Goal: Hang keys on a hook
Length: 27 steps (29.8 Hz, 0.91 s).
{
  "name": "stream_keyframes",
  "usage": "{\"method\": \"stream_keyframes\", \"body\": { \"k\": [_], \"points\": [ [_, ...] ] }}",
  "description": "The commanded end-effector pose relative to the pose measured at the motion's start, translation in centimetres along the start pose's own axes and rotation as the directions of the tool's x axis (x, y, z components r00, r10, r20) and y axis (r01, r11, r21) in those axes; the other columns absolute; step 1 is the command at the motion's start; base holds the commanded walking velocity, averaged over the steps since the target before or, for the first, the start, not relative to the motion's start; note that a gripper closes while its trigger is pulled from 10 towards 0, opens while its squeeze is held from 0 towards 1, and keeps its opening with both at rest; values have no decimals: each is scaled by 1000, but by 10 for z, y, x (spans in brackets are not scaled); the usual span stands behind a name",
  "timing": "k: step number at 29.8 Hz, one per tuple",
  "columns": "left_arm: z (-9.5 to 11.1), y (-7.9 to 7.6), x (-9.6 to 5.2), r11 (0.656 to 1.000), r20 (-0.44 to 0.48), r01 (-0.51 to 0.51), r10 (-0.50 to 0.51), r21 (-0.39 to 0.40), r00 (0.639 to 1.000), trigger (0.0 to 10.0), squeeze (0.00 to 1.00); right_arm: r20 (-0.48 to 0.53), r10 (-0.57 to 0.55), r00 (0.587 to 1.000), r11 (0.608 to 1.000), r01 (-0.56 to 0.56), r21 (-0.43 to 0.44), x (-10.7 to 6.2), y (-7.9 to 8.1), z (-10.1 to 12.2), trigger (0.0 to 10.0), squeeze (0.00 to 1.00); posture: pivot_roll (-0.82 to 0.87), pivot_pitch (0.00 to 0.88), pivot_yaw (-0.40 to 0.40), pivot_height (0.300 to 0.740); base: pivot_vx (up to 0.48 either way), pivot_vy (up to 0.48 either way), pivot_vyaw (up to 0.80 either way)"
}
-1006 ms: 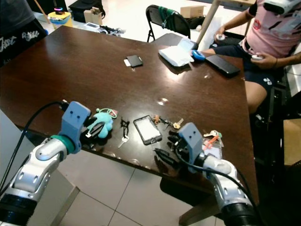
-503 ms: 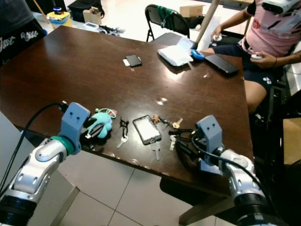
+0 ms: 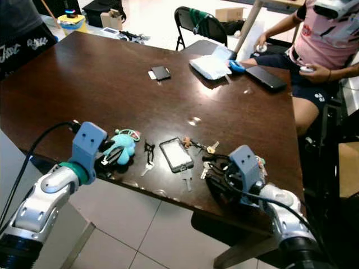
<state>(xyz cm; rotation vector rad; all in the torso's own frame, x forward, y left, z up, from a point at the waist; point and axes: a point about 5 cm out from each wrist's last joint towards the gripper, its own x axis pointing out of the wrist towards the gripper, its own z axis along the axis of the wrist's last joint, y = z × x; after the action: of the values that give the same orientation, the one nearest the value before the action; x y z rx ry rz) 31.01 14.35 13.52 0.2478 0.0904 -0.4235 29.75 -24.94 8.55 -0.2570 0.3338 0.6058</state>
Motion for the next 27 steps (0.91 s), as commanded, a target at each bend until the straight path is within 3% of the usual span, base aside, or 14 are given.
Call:
{"method": "stream_keyframes", "body": {
  "k": [1, 15, 17, 19, 24, 25, 26, 27],
  "points": [
    [-5, 1, -3, 1000, -23, -6, 6, 3, 1000, 10000, 0, -123, 28, 992, 998, -21, 56, -5, 10, -31, 0, 0, 42, 30, 82, 740, 0, 0, 0],
    [-4, 1, -3, 1000, -23, -11, 11, 1, 1000, 10000, 0, -66, 53, 996, 995, -47, 89, -3, 12, -24, 0, 0, 45, 29, 80, 740, 0, 0, 0],
    [-3, 1, -3, 1000, -21, -12, 12, 0, 1000, 10000, 0, -39, 54, 998, 994, -50, 99, -2, 12, -20, 0, 0, 44, 30, 80, 740, 0, 0, 0],
    [0, 1, -3, 1000, -7, -12, 12, -10, 1000, 10000, 0, 59, 66, 996, 986, -75, 150, -2, 14, -7, 0, 0, 42, 30, 81, 740, 0, 0, 0],
    [5, 1, -3, 1000, 8, -8, 8, -13, 1000, 10000, 0, 141, 83, 987, 978, -108, 179, -2, 16, 7, 0, 0, 40, 29, 81, 740, 0, 0, 0],
    [11, 0, -2, 1000, 22, 1, 0, -8, 1000, 10000, 0, 203, 94, 975, 973, -133, 188, -3, 17, 19, 0, 0, 38, 28, 81, 740, 0, 0, 0],
    [17, -2, 0, 1000, 35, 11, -11, -3, 999, 10000, 0, 260, 102, 960, 968, -156, 196, -3, 19, 32, 10000, 0, 38, 28, 81, 740, 0, 0, 0],
    [17, -2, 0, 1000, 35, 11, -11, -3, 999, 10000, 0, 260, 102, 960, 968, -156, 196, -3, 19, 32, 10000, 0, 38, 28, 81, 740, 0, 0, 0]
  ]
}}
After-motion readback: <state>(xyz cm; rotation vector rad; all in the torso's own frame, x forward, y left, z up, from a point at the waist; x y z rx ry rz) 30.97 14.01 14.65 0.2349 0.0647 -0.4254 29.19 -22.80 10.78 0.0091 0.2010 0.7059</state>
